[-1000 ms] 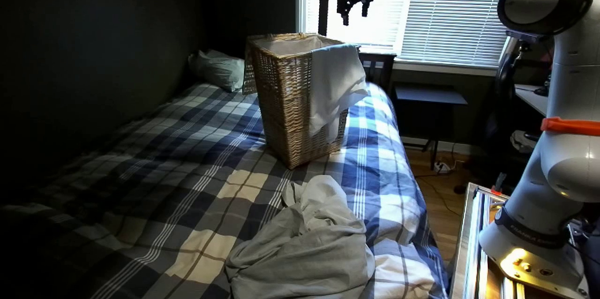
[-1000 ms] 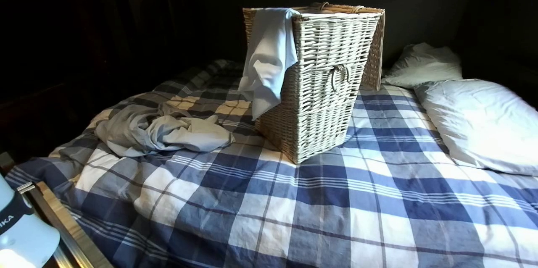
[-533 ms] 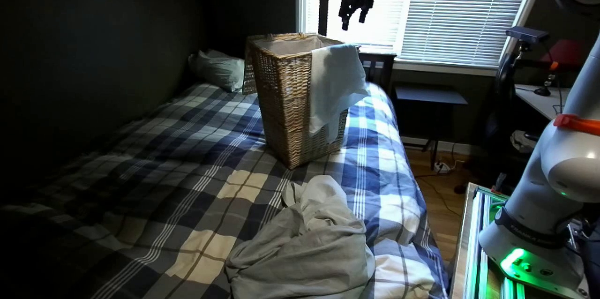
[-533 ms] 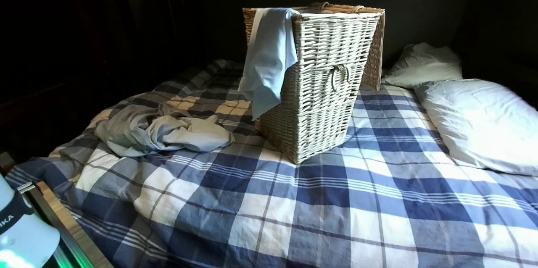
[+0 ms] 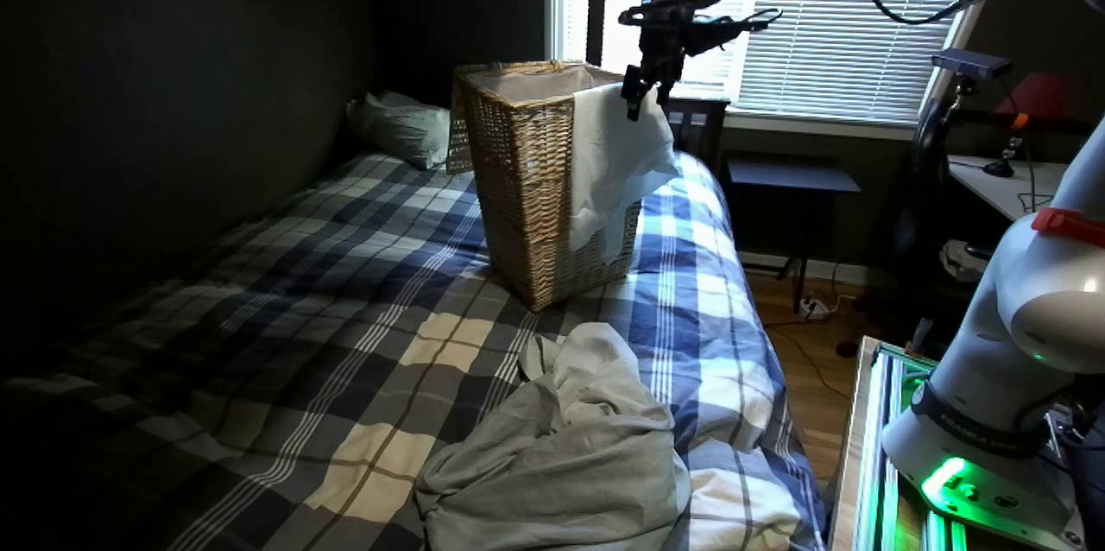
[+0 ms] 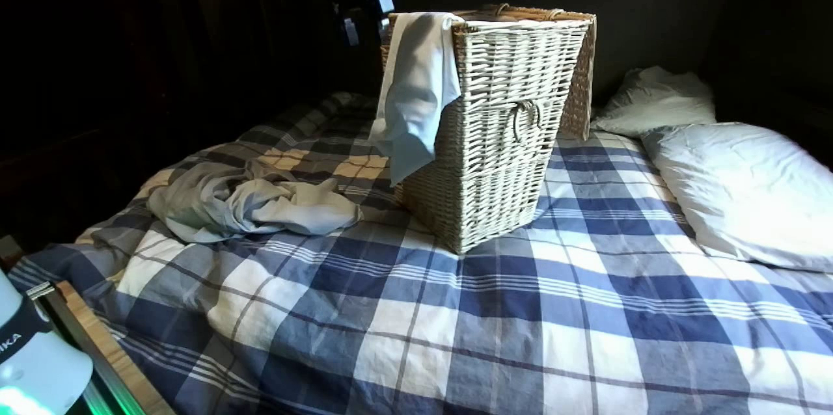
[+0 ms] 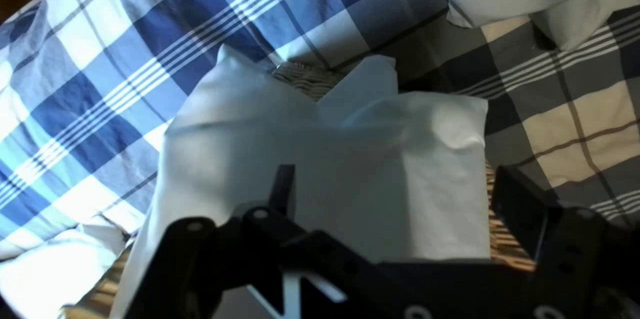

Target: Put the white cloth in the laundry basket

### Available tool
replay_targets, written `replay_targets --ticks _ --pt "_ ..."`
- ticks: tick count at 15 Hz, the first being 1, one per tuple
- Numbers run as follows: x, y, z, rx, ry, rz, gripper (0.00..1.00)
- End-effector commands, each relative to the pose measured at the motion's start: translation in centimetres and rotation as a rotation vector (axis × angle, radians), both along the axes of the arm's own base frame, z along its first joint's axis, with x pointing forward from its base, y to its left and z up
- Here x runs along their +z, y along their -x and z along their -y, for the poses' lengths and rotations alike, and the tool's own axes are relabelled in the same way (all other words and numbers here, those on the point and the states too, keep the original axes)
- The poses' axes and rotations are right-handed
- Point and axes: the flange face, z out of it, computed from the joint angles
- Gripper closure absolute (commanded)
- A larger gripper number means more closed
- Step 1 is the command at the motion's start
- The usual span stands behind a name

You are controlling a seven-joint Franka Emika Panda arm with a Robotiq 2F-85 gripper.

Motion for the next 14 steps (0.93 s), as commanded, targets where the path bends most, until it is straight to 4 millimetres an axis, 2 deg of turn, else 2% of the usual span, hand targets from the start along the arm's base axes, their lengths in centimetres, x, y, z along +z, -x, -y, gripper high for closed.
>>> replay_targets --ticks 1,2,3,4,10,14 --pt "-2.1 0.2 -0.1 0.001 -0.002 -0.001 0.00" --pt "-4.3 0.6 -0.2 0.001 -0.004 -0.006 0.00" --pt "-5.7 0.9 -0.2 0.000 -0.006 -0.012 0.00" --pt "-6.2 1.1 -0.2 0.000 -0.008 -0.015 0.00" --pt "-5.4 1.4 -0.3 -0.001 -0.007 0.002 0.00" --pt "-6.7 1.7 -2.9 -0.005 0.003 0.014 0.00"
